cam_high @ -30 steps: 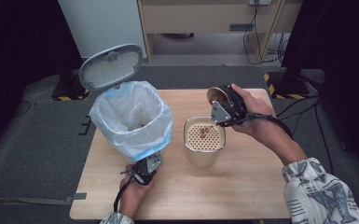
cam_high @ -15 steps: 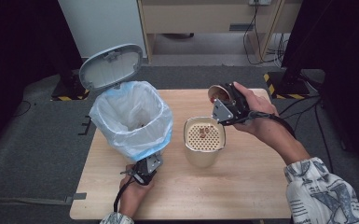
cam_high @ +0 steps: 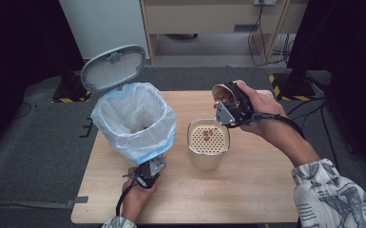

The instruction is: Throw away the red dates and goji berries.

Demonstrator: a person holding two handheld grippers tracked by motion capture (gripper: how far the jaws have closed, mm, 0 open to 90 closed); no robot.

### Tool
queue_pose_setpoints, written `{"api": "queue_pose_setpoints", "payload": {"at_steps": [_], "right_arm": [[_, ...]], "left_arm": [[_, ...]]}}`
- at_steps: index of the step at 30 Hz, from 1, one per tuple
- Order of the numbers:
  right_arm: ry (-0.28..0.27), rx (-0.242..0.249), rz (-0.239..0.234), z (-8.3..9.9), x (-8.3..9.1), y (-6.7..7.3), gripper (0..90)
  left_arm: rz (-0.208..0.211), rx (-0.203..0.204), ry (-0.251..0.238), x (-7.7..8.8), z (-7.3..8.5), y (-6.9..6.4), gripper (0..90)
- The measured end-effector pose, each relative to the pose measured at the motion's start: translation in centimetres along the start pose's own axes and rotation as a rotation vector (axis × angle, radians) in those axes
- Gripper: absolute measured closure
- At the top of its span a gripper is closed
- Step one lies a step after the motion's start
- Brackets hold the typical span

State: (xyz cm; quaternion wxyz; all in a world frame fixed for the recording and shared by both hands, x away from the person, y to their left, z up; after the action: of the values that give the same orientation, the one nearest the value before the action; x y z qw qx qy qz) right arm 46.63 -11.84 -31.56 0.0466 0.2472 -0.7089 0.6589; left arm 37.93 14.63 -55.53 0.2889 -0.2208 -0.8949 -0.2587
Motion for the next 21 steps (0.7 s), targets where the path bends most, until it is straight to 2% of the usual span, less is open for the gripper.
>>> {"api": "queue_pose_setpoints", "payload": {"at_steps": [3, 7, 11, 21], "right_arm": [[0.016, 0.040, 0.017, -0.08, -0.12, 0.08, 36.9], [0.017, 0.062, 0.022, -0.39, -0.17, -0.16, 36.9], [0.017, 0.066, 0.030, -0.59, -0.12, -0.30, 36.9], [0.009, 0.056, 0.017, -0.64, -0.23, -0.30, 36.9]], "left_arm": [[0.003, 0.002, 0.002, 0.02, 0.01, 0.04, 89.1], [0.003, 0.003, 0.002, 0.01, 0.01, 0.03, 89.1], [0.004, 0.005, -0.001, 0.00, 0.01, 0.04, 89.1], [0.004, 0.005, -0.001, 0.00, 0.01, 0.04, 89.1]]}}
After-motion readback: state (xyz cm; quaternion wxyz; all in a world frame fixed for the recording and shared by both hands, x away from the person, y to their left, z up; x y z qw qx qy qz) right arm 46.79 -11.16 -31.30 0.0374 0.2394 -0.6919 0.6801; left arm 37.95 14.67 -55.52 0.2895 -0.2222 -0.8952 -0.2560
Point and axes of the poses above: each handheld gripper's, and its own axes: x roughly backward along the jaws, z roughly out of its underside, y roughly to its left, the point moved 5 cm from there along -x, roughly forward along the jaws, and after that the axes turned 5 degrees about -z, right-handed, at the moved point
